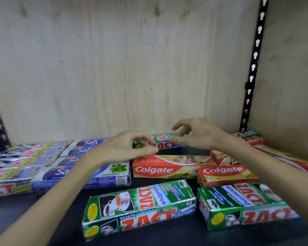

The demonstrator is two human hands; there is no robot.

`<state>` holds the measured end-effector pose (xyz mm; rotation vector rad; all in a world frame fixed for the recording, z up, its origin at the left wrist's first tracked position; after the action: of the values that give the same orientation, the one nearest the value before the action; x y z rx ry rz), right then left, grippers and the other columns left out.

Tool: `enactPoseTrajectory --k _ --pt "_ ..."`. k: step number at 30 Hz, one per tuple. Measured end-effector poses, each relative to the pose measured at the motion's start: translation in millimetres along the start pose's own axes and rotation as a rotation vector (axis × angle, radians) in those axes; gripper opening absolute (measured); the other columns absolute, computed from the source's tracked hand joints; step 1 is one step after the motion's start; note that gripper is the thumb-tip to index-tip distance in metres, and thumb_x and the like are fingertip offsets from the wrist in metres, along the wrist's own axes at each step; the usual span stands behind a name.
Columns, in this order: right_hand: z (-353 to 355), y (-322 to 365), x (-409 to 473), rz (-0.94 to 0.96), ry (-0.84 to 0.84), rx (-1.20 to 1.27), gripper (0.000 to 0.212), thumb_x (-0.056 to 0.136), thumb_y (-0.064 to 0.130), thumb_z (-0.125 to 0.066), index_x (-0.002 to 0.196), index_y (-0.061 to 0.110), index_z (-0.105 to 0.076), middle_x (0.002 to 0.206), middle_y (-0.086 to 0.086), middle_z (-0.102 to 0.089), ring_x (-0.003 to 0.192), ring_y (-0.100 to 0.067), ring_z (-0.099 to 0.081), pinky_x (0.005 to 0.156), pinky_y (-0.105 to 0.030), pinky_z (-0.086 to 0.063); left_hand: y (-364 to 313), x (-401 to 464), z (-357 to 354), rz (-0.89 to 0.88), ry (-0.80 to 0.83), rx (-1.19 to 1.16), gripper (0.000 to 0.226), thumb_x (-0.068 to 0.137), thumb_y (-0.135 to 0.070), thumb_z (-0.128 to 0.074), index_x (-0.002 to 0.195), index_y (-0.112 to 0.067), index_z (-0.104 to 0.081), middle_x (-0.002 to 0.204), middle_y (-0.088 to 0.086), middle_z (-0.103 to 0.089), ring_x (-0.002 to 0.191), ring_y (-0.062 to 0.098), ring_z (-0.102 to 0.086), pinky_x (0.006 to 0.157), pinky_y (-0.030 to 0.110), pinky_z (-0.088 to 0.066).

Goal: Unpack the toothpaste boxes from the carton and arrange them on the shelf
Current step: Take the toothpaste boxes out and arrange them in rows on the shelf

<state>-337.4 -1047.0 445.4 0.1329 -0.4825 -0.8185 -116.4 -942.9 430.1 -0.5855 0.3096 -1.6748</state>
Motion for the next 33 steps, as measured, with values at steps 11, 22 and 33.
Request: enactPoseTrajectory --k 11,22,33 --pt "2 3 -51 -0.037 0.277 -0.096 0.091 0.07 0.076 -0.07 0.146 0.038 -0.038 0.117 0.017 -0.069 0.116 -0.012 -0.059 0.104 -0.044 -0.026 1 -14 -21 0.052 0.015 0.006 0.063 0.068 -0.06 -0.083 0.123 -0.042 -0.059 0.119 -0.017 -0.065 0.109 0.0 -0.062 0.099 0.029 -0.051" --pt "14 55 -61 0.094 -0.041 0.05 0.072 0.085 0.062 -0.067 0.145 0.039 -0.036 0.133 0.008 -0.063 0.132 -0.013 -0.049 0.105 -0.036 -0.022 -8 -72 28 -0.02 -0.303 -0.141 0.056 0.076 -0.045 -0.083 0.125 -0.038 -0.056 0.116 -0.019 -0.067 0.104 -0.001 -0.065 0.093 0.025 -0.055" --pt "-33 142 -103 0.19 -0.064 0.106 0.076 0.087 0.065 -0.062 0.149 0.038 -0.027 0.133 0.004 -0.058 0.133 -0.014 -0.042 0.109 -0.042 -0.021 24 -184 44 0.068 -0.365 -0.152 0.053 0.075 -0.046 -0.083 0.121 -0.045 -0.056 0.121 -0.018 -0.065 0.104 -0.003 -0.065 0.096 0.026 -0.052"
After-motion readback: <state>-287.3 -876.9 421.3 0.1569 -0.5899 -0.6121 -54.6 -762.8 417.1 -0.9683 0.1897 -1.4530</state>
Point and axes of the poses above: each hand's wrist, its own x-axis towards the middle knuckle, its own z-axis out of the back of the hand, y = z × x, the point moved 3 cm from there along x, towards the middle knuckle
